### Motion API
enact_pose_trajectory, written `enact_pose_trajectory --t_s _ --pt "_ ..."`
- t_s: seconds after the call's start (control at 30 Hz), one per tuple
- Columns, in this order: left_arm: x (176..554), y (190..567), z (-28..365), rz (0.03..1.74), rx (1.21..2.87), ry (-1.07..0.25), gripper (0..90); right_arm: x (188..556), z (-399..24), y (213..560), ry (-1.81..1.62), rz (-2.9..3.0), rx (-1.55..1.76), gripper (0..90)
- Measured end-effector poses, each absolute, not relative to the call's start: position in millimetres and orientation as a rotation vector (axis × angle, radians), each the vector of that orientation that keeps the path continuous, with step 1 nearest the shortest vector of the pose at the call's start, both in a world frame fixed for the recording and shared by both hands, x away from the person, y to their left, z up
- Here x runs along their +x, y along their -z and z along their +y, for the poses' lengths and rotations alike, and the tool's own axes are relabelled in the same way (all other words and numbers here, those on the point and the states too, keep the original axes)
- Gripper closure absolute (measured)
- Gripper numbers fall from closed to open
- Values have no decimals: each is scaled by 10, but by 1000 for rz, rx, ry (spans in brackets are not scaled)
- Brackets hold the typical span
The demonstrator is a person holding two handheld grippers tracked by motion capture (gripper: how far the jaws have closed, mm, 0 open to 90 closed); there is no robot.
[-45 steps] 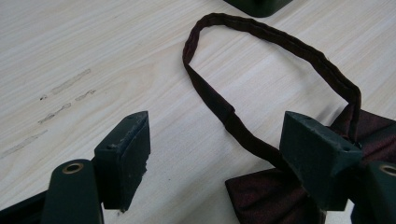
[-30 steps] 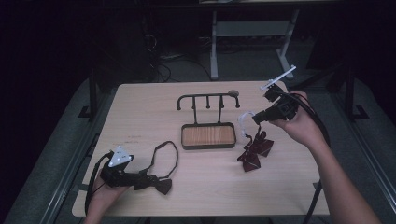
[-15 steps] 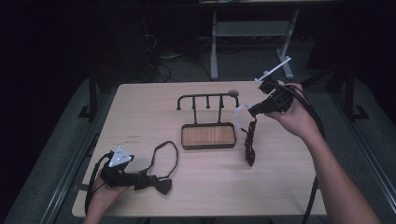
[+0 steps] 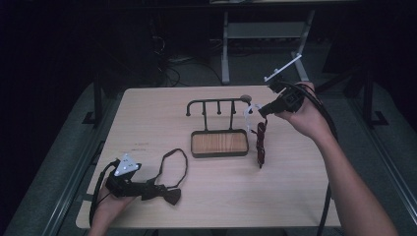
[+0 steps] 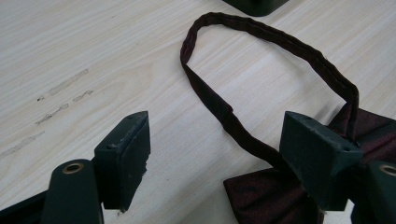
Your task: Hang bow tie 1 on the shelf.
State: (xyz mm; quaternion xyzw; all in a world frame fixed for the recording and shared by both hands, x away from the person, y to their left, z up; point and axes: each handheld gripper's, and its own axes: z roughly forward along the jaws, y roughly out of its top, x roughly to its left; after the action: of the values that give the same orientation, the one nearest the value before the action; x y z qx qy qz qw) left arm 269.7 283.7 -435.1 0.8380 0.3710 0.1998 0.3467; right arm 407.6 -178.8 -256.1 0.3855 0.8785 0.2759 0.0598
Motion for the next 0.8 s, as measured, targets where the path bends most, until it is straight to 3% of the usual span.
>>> enact_pose_trajectory --t_s 0.8 --pt "2703 4356 2834 959 2179 -511 251 4437 -1764 2663 -819 2631 1270 836"
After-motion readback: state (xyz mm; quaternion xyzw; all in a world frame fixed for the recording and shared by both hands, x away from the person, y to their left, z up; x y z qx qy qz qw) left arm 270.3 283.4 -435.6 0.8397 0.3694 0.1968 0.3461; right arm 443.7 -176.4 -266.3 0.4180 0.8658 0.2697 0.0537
